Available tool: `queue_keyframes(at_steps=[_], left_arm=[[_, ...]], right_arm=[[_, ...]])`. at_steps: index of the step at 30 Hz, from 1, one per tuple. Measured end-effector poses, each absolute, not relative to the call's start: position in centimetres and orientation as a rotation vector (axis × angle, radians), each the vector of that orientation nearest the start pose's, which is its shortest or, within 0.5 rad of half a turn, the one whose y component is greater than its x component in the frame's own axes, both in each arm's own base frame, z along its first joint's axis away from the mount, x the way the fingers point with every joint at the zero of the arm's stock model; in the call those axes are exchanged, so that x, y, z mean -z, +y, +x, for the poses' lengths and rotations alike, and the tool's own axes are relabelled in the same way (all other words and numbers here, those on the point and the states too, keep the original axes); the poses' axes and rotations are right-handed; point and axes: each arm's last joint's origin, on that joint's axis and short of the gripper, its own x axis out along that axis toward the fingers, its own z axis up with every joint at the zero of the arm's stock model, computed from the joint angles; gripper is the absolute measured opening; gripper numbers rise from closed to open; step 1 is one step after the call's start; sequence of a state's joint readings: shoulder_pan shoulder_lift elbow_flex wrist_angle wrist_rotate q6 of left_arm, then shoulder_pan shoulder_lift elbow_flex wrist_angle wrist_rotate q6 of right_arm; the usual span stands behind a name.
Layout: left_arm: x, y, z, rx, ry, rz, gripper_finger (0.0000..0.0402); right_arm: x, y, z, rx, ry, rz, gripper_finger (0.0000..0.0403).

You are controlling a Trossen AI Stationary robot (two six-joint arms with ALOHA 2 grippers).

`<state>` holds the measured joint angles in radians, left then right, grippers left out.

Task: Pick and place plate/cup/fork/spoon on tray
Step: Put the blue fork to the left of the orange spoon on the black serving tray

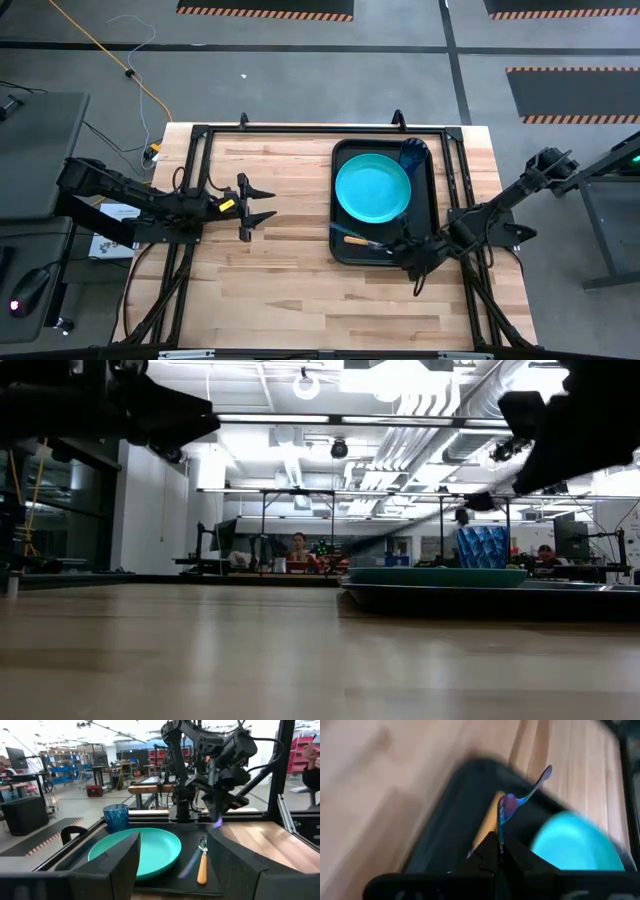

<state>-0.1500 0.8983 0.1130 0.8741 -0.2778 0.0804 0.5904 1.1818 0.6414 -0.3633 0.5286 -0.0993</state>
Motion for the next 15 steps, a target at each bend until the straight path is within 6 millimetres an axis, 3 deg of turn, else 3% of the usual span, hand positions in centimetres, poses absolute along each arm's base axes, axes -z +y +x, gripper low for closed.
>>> queue_keyframes(at_steps=[5, 15], left_arm=[[-19.08, -1.76, 16.98, -0.131, -0.045, 0.094, 0.022], [-19.07, -1.7, 16.97, -0.155, -0.039, 0.139, 0.0218]], right_arm=[[-20.6, 10.47, 18.12, -0.064, 0.911, -0.591, 0.0], [-20.67, 10.62, 17.95, -0.152, 0.951, -0.6, 0.0]])
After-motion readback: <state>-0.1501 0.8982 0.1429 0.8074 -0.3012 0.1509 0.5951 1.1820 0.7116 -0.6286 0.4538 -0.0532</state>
